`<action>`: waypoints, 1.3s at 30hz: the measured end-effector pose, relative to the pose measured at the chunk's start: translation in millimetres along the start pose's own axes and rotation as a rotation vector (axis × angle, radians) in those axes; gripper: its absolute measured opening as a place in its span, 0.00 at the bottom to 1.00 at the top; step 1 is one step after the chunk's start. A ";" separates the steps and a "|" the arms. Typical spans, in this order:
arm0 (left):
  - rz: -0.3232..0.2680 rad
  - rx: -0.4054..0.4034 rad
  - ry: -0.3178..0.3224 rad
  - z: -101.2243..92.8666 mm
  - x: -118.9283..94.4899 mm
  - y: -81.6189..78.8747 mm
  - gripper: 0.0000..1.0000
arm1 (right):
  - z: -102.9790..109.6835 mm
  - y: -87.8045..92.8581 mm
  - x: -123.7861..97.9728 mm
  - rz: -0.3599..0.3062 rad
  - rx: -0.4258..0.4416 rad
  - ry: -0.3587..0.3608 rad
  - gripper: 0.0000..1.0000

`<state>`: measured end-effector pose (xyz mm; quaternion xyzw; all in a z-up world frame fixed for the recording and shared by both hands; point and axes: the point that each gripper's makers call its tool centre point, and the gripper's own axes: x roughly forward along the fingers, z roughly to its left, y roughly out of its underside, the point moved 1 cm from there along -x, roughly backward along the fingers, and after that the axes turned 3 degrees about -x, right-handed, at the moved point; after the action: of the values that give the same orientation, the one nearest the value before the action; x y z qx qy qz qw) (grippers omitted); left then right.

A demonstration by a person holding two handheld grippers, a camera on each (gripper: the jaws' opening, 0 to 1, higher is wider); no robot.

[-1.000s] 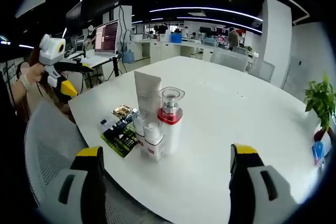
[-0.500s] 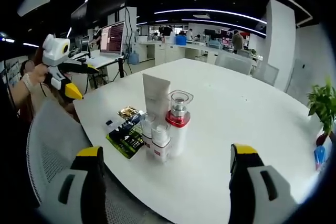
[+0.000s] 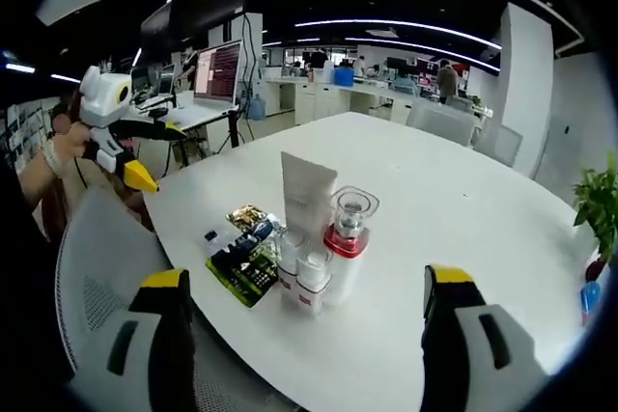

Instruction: Arrange the skincare products in the storage area until every visible bottle or jar stands upright without overlapping.

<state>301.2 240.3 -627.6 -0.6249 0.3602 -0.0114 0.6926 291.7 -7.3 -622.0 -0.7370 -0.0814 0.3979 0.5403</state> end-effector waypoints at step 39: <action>-0.088 -0.027 0.037 26.6 -4.9 -6.2 0.97 | 8.3 -5.7 6.3 -0.007 0.110 0.213 1.00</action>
<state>314.0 264.1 -620.9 -0.6490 0.3451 -0.0488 0.6762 292.2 4.5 -621.1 -0.7439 -0.0042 0.3193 0.5871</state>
